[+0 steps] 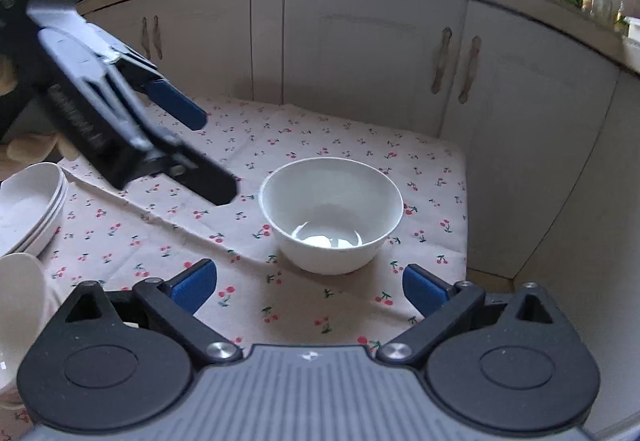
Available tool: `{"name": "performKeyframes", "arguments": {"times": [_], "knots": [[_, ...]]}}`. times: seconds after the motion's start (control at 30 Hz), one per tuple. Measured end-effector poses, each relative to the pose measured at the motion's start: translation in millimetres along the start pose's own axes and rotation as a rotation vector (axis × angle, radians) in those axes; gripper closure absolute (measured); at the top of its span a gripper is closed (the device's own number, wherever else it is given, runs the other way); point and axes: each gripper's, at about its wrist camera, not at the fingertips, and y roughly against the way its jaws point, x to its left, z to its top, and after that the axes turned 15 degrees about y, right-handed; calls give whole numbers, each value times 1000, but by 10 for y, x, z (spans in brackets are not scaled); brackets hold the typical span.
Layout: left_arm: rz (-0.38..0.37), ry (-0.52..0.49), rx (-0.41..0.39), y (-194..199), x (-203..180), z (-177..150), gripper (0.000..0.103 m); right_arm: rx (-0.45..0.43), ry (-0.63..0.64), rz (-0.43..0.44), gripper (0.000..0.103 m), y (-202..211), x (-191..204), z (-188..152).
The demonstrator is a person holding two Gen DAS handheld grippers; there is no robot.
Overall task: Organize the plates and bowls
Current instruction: 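Grip the pink-flower white bowl rim with the left gripper while the right gripper grips it too, then lift and carry the pink-flower bowl over the white bowl stack with both grippers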
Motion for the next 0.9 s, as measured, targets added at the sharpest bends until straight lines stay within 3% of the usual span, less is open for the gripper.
{"name": "performKeyframes", "arguments": {"times": [0.07,0.13,0.4,0.67,0.8,0.9], "knots": [[3,3,19,-156,8,78,11,11,3,8,5,-99,-51,2],[5,9,34,-288,10,131,22,14,-4,18,11,-165,-102,0],[-18,64,78,-674,49,266,44,52,-2,23,19,-414,-198,2],[-28,82,86,-792,91,315,48,42,43,7,20,-506,-154,45],[-38,86,98,-827,107,325,58,31,49,15,23,-506,-145,46],[-37,80,97,-834,104,322,59,29,49,15,23,-498,-140,45]]}}
